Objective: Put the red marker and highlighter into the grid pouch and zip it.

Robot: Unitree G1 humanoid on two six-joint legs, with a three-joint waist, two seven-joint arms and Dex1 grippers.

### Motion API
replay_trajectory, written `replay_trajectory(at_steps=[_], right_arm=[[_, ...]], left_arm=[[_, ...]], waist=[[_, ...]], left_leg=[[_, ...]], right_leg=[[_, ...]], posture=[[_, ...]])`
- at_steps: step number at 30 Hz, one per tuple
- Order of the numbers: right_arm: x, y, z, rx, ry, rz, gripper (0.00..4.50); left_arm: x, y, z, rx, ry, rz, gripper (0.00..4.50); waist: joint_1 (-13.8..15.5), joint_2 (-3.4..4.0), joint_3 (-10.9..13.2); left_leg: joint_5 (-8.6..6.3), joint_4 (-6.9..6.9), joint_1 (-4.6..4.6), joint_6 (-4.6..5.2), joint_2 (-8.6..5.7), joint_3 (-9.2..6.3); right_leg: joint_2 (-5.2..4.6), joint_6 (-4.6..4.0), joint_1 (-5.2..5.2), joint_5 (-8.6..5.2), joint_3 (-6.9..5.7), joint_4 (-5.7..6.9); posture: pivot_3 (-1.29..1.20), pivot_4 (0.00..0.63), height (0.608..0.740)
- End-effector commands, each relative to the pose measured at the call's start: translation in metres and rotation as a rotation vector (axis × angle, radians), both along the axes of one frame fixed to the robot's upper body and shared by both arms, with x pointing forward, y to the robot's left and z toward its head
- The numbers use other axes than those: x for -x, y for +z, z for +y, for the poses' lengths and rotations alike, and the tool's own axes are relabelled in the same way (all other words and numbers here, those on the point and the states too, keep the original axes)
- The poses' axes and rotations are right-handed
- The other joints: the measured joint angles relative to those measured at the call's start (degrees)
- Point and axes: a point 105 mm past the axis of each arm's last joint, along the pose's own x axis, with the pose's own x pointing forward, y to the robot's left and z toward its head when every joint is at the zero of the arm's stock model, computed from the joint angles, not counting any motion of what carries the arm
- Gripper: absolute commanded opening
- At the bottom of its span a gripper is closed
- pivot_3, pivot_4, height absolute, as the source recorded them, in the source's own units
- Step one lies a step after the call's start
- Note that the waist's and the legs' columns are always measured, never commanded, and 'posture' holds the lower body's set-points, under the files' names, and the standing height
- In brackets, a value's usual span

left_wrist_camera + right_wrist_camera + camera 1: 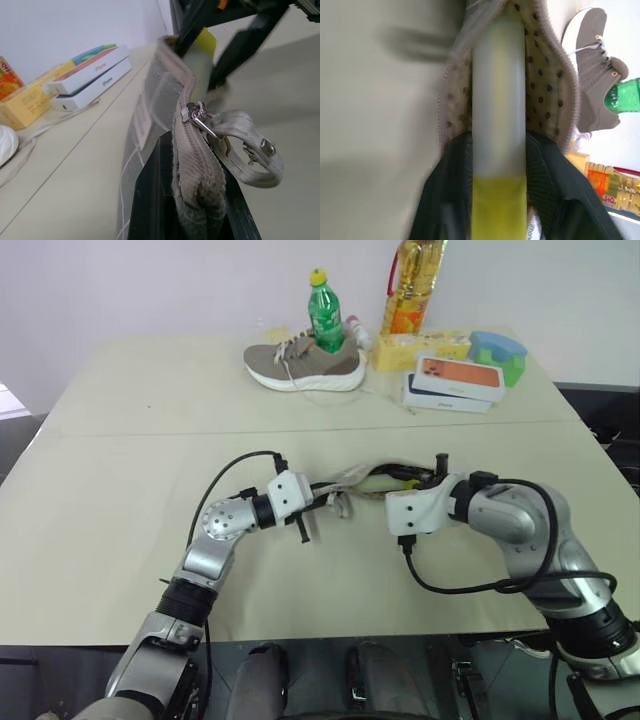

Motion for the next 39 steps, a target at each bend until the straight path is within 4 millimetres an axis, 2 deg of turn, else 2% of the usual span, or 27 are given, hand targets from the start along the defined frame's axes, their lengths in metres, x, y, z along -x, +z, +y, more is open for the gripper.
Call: replay_trajectory(at_steps=[1, 2, 7, 14, 18, 20, 23, 27, 31, 35, 38, 39], right_arm=[[0.003, 0.021, 0.005, -0.047, 0.033, -0.068, 3.81], [0.003, 0.024, 0.004, -0.063, 0.028, -0.075, 4.28], [0.001, 0.053, -0.004, -0.253, -0.020, -0.105, 4.28], [0.008, 0.069, -0.012, -0.488, -0.078, 0.004, 4.28], [0.027, 0.063, 0.001, -0.716, -0.082, 0.239, 4.28], [0.029, 0.059, 0.005, -0.813, -0.116, 0.313, 4.28], [0.021, 0.050, 0.012, -0.939, -0.206, 0.381, 4.28], [0.001, 0.039, 0.017, -1.134, -0.378, 0.434, 4.28], [-0.009, 0.026, 0.022, -1.162, -0.459, 0.435, 4.28], [-0.013, 0.019, 0.031, -1.173, -0.470, 0.449, 4.28], [-0.016, 0.019, 0.032, -1.183, -0.477, 0.452, 3.48], [-0.016, 0.018, 0.032, -1.182, -0.479, 0.453, 3.00]], left_arm=[[0.002, 0.015, -0.001, 0.045, 0.001, -0.039, 0.00], [0.000, 0.015, 0.000, 0.053, 0.011, -0.035, 0.00], [-0.008, 0.018, 0.004, 0.109, 0.070, 0.001, 0.00], [-0.020, 0.021, 0.006, 0.199, 0.146, 0.068, 0.00], [-0.036, 0.033, 0.007, 0.312, 0.230, 0.110, 0.00], [-0.039, 0.038, 0.004, 0.353, 0.242, 0.129, 0.00], [-0.036, 0.041, -0.003, 0.366, 0.226, 0.132, 0.00], [-0.033, 0.041, -0.010, 0.377, 0.213, 0.140, 0.00], [-0.030, 0.040, -0.013, 0.387, 0.207, 0.150, 0.00], [-0.028, 0.041, -0.015, 0.393, 0.206, 0.154, 0.00], [-0.028, 0.042, -0.016, 0.400, 0.206, 0.154, 0.00], [-0.028, 0.043, -0.015, 0.402, 0.207, 0.155, 0.00]], waist=[[0.0, -0.01, 0.0], [0.0, -0.01, 0.0], [-0.1, -0.01, 0.0], [0.0, -0.02, 0.0], [0.1, -0.02, 0.0], [0.0, -0.02, 0.0], [-0.1, -0.03, 0.0], [-0.2, -0.01, 0.0], [0.0, -0.01, 0.0], [-0.1, -0.01, 0.0], [-0.2, -0.01, 0.0], [-0.2, -0.01, 0.0]], left_leg=[[0.00, 0.00, 0.00, 0.00, 0.00, 0.00], [0.00, 0.00, 0.00, 0.00, 0.00, 0.00], [0.00, 0.01, 0.01, 0.00, 0.01, -0.01], [0.00, 0.02, 0.01, 0.00, 0.01, -0.02], [0.00, 0.03, 0.00, 0.00, 0.01, -0.04], [0.00, 0.03, 0.00, 0.00, 0.01, -0.06], [0.00, 0.03, 0.01, 0.01, 0.01, -0.06], [0.00, 0.02, 0.01, 0.01, 0.03, -0.06], [0.00, 0.03, -0.05, 0.01, 0.00, -0.04], [0.00, 0.01, -0.06, 0.01, -0.01, -0.03], [0.00, 0.01, -0.05, 0.01, 0.00, -0.04], [0.00, 0.00, -0.06, 0.01, 0.00, -0.04]], right_leg=[[0.00, 0.00, 0.00, 0.00, 0.00, 0.00], [0.00, 0.00, 0.00, 0.00, 0.00, 0.00], [0.01, 0.00, 0.01, 0.00, 0.00, 0.01], [0.00, 0.00, 0.02, 0.01, 0.00, 0.02], [0.00, -0.01, 0.02, 0.01, 0.00, 0.04], [0.00, -0.01, 0.02, 0.01, 0.00, 0.04], [0.00, -0.01, 0.02, 0.01, 0.00, 0.05], [0.02, -0.02, -0.02, 0.01, 0.03, 0.10], [-0.02, -0.01, -0.02, 0.01, 0.04, 0.03], [-0.02, -0.01, -0.04, 0.01, 0.10, 0.03], [0.00, -0.01, -0.04, 0.01, 0.10, 0.04], [0.00, -0.01, -0.05, 0.01, 0.10, 0.04]], posture=[[0.00, 0.150, 0.740], [0.00, 0.150, 0.740], [0.00, 0.150, 0.740], [0.00, 0.150, 0.740], [0.00, 0.150, 0.740], [0.00, 0.150, 0.740], [0.00, 0.150, 0.740], [0.00, 0.150, 0.740], [0.00, 0.150, 0.740], [0.00, 0.150, 0.740], [0.00, 0.150, 0.740], [0.00, 0.150, 0.740]])
